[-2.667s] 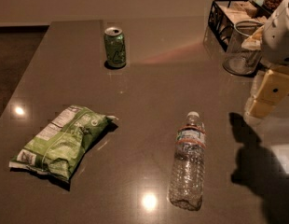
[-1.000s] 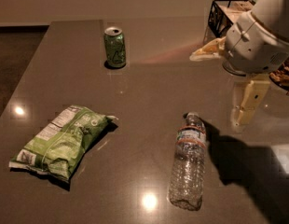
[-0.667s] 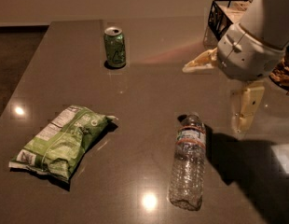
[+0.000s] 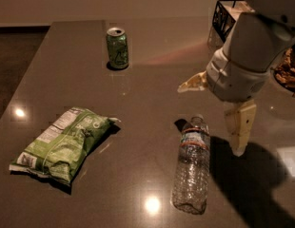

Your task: Pick water bottle

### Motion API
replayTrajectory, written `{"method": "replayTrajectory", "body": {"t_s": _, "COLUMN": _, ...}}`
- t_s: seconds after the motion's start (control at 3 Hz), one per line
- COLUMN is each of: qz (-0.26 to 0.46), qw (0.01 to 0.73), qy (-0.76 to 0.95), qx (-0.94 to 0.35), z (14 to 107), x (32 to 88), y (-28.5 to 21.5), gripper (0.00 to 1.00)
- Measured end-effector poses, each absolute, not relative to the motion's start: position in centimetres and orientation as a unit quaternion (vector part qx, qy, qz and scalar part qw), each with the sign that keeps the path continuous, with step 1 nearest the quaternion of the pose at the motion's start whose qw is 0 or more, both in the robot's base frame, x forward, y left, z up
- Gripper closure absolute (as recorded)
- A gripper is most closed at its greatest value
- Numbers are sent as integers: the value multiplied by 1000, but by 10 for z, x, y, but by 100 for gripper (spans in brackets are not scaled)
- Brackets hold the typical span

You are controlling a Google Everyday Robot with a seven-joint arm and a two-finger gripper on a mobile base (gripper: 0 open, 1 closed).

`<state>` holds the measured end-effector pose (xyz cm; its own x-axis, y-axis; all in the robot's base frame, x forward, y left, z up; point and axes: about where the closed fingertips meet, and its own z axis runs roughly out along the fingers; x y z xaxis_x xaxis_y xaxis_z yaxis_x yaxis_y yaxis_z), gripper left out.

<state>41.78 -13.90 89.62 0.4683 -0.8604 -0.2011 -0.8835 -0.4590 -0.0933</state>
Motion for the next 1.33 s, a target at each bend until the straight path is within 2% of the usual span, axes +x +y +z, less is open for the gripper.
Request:
{"method": "replayTrajectory", "body": {"t_s": 1.0, "qz": 90, "qw": 62, "qy": 471, "qx": -875, "z": 862, "x": 400, "y": -113, "gripper": 0}}
{"method": "replayTrajectory", "body": {"t_s": 1.33, "qz": 97, "qw": 51, "qy": 457, "qx": -883, "z": 858, "x": 388, "y": -101, "gripper": 18}}
